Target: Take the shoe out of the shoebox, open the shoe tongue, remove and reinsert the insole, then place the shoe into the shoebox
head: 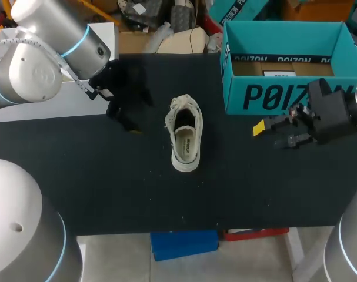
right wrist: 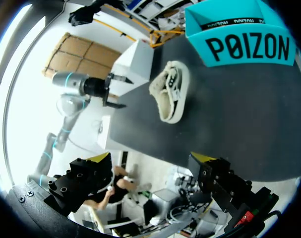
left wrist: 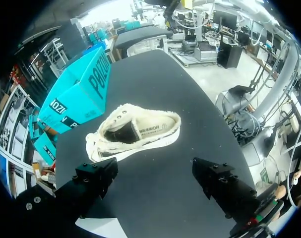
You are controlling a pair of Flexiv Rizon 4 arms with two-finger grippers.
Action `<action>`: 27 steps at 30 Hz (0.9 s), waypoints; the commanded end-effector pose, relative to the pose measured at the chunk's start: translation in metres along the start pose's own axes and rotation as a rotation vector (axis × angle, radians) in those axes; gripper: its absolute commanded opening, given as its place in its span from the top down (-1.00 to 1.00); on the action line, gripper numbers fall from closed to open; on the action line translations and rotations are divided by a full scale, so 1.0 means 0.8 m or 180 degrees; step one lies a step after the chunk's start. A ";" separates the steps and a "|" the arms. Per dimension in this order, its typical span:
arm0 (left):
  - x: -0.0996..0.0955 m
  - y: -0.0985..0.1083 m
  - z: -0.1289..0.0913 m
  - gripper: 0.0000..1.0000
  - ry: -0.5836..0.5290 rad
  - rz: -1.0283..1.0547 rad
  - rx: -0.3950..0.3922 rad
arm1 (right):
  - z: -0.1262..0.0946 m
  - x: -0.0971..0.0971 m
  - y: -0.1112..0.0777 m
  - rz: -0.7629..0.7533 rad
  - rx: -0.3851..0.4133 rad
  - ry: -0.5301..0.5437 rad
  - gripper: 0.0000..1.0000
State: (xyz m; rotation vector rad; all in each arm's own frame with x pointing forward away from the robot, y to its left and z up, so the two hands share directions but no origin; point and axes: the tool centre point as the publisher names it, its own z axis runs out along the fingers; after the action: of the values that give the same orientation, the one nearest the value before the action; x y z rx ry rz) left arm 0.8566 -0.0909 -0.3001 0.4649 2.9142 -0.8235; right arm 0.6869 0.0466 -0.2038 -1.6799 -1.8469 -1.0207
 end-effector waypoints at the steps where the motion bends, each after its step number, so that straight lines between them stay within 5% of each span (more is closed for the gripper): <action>1: 0.002 0.000 0.001 -1.00 -0.0015 0.0001 -0.0003 | 0.001 0.001 0.000 0.0003 0.0001 -0.0007 -1.00; 10: 0.003 -0.002 0.003 -1.00 -0.0026 0.0267 -0.0075 | 0.001 0.001 0.000 0.0003 0.0001 -0.0007 -1.00; 16: 0.012 -0.003 0.009 -1.00 0.0207 0.1811 -0.0757 | 0.001 0.001 0.000 0.0003 0.0001 -0.0007 -1.00; 27: -0.021 -0.001 0.002 -1.00 0.0500 0.3668 -0.1952 | 0.001 0.001 0.000 0.0003 0.0001 -0.0007 -1.00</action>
State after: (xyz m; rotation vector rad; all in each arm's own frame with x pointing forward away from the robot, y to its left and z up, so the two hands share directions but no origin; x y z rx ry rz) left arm 0.8684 -0.0867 -0.2997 1.1355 2.6632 -0.4202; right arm 0.6869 0.0466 -0.2038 -1.6799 -1.8469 -1.0207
